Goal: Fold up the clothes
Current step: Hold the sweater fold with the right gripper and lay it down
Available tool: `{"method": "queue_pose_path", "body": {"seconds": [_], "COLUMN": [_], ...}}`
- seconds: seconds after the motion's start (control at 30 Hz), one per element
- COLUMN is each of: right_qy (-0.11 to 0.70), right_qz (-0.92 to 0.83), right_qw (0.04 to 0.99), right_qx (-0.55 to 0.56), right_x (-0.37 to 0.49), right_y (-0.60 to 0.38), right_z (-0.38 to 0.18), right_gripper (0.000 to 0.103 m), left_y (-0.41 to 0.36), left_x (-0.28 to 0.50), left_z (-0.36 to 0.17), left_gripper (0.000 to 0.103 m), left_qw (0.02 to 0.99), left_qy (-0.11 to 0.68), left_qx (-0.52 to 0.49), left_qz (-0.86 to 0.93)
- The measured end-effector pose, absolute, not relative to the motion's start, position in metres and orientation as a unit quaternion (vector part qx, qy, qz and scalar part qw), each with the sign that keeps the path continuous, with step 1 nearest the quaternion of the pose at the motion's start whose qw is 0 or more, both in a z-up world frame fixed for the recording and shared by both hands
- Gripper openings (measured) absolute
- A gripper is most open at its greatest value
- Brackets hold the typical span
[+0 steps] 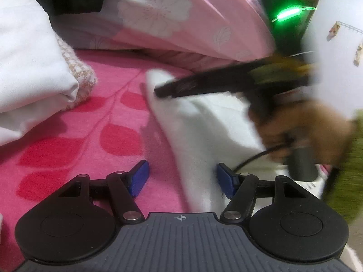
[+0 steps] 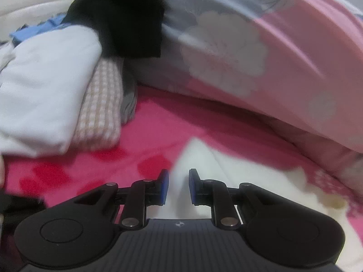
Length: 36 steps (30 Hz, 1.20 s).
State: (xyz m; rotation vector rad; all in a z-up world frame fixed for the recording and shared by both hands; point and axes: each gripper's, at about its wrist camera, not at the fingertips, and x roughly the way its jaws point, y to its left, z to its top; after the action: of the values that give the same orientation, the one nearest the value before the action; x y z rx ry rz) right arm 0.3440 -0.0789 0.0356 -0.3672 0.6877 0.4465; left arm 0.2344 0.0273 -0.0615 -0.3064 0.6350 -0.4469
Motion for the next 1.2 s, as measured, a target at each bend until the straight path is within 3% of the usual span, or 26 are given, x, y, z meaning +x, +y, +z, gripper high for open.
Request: {"method": "queue_pose_path", "body": {"seconds": [0.07, 0.33, 0.4, 0.47, 0.7, 0.87, 1.03, 1.2], "right_qy": [0.351, 0.335, 0.361, 0.356, 0.329, 0.372, 0.35, 0.351], "right_qz": [0.21, 0.219, 0.199, 0.196, 0.211, 0.228, 0.229, 0.222], "right_qw": [0.9, 0.915, 0.908, 0.911, 0.92, 0.896, 0.908, 0.909], "right_qx": [-0.154, -0.054, -0.072, -0.064, -0.039, -0.083, -0.028, -0.036], "right_x": [0.366, 0.375, 0.395, 0.39, 0.352, 0.334, 0.306, 0.275], "right_y": [-0.086, -0.105, -0.099, -0.107, -0.137, -0.121, -0.14, -0.151], "right_z": [0.014, 0.042, 0.017, 0.026, 0.071, 0.017, 0.045, 0.023], "right_gripper": [0.018, 0.016, 0.01, 0.009, 0.009, 0.009, 0.009, 0.009], "left_y": [0.028, 0.026, 0.027, 0.029, 0.065, 0.052, 0.051, 0.052], "left_x": [0.234, 0.235, 0.235, 0.235, 0.248, 0.243, 0.241, 0.239], "left_z": [-0.062, -0.063, -0.063, -0.063, -0.074, -0.07, -0.07, -0.069], "left_gripper": [0.066, 0.066, 0.066, 0.066, 0.066, 0.066, 0.066, 0.066], "left_qw": [0.914, 0.915, 0.915, 0.914, 0.869, 0.885, 0.89, 0.891], "left_qy": [0.308, 0.307, 0.307, 0.305, 0.302, 0.301, 0.3, 0.299], "left_qx": [-0.149, -0.147, -0.148, -0.155, -0.304, -0.26, -0.249, -0.246], "left_qz": [-0.217, -0.216, -0.217, -0.22, -0.249, -0.241, -0.238, -0.237]}}
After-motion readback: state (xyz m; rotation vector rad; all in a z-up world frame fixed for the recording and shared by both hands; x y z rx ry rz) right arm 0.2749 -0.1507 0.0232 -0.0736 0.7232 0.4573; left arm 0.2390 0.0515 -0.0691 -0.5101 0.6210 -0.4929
